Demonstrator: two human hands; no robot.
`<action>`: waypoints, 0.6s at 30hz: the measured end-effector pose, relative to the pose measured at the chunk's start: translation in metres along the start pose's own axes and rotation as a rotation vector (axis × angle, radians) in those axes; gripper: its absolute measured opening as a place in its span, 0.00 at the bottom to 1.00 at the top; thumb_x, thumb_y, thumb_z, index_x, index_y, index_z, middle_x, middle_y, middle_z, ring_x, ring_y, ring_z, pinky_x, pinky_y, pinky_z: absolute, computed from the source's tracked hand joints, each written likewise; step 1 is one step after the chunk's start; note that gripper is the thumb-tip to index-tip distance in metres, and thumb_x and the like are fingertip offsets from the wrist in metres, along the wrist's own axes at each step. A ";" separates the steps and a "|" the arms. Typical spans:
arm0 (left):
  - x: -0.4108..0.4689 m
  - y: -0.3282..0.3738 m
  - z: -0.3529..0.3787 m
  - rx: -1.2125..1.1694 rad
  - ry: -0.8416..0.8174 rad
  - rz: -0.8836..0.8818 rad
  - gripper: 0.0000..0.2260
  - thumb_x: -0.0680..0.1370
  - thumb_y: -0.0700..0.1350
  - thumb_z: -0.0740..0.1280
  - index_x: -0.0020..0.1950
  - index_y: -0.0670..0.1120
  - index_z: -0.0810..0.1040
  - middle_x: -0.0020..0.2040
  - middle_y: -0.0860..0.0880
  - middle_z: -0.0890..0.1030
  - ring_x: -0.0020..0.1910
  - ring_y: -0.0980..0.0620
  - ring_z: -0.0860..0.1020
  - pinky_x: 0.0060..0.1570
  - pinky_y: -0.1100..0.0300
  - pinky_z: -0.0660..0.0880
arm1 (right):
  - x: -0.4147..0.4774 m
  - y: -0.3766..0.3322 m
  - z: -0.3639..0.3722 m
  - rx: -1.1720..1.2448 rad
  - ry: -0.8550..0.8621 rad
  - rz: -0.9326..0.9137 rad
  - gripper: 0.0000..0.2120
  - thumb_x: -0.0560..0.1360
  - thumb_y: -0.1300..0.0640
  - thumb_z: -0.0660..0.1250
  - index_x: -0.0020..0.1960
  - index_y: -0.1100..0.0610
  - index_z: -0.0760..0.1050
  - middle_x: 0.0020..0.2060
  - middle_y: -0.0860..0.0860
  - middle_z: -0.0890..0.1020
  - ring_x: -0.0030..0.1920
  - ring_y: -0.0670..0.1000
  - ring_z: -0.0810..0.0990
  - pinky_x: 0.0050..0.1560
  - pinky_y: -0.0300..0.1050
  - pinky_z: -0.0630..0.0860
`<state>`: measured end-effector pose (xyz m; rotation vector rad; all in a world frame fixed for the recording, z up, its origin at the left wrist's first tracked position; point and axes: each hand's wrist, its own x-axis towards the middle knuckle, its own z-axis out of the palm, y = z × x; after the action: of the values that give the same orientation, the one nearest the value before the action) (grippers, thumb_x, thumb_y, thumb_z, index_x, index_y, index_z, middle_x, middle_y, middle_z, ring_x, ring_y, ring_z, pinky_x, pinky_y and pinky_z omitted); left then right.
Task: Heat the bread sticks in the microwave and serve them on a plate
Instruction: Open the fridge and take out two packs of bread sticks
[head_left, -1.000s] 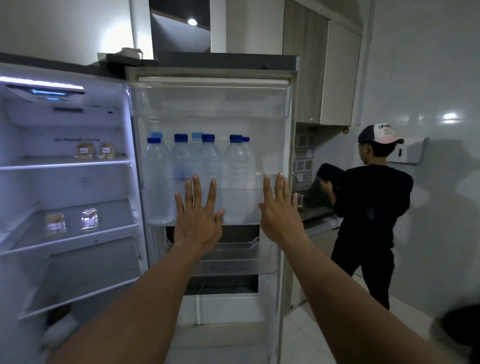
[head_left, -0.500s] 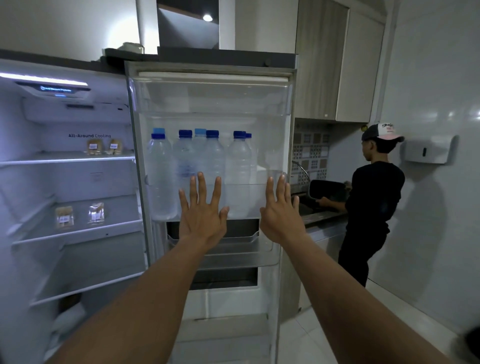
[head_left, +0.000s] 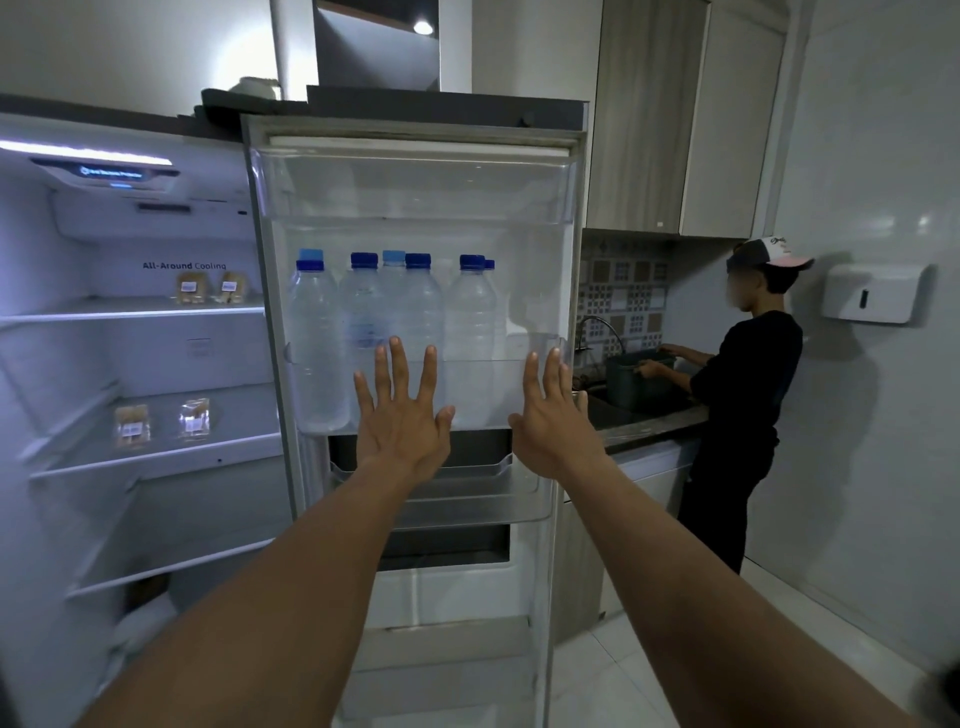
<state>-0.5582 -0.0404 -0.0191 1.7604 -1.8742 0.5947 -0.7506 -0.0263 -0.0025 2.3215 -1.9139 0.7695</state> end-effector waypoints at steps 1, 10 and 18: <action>-0.001 0.000 -0.001 0.002 -0.008 0.003 0.35 0.83 0.62 0.46 0.78 0.51 0.26 0.76 0.40 0.25 0.77 0.39 0.28 0.75 0.38 0.33 | -0.001 0.000 -0.001 -0.003 -0.003 0.002 0.39 0.83 0.50 0.55 0.78 0.55 0.28 0.76 0.56 0.28 0.77 0.58 0.31 0.75 0.62 0.37; -0.008 -0.015 -0.023 -0.084 0.016 0.076 0.31 0.85 0.59 0.48 0.81 0.50 0.35 0.81 0.42 0.36 0.80 0.42 0.36 0.76 0.46 0.37 | -0.006 -0.031 -0.008 -0.071 0.094 -0.043 0.37 0.84 0.48 0.54 0.79 0.57 0.32 0.78 0.58 0.33 0.78 0.59 0.34 0.75 0.60 0.38; -0.025 -0.073 -0.052 -0.112 0.062 0.012 0.29 0.85 0.56 0.49 0.82 0.48 0.41 0.82 0.44 0.42 0.81 0.45 0.40 0.79 0.48 0.41 | -0.008 -0.090 -0.012 -0.069 0.187 -0.167 0.34 0.84 0.49 0.52 0.80 0.57 0.36 0.78 0.59 0.36 0.79 0.58 0.36 0.76 0.58 0.40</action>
<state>-0.4815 0.0063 0.0046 1.6421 -1.8410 0.5320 -0.6721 0.0068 0.0296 2.2436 -1.6218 0.8543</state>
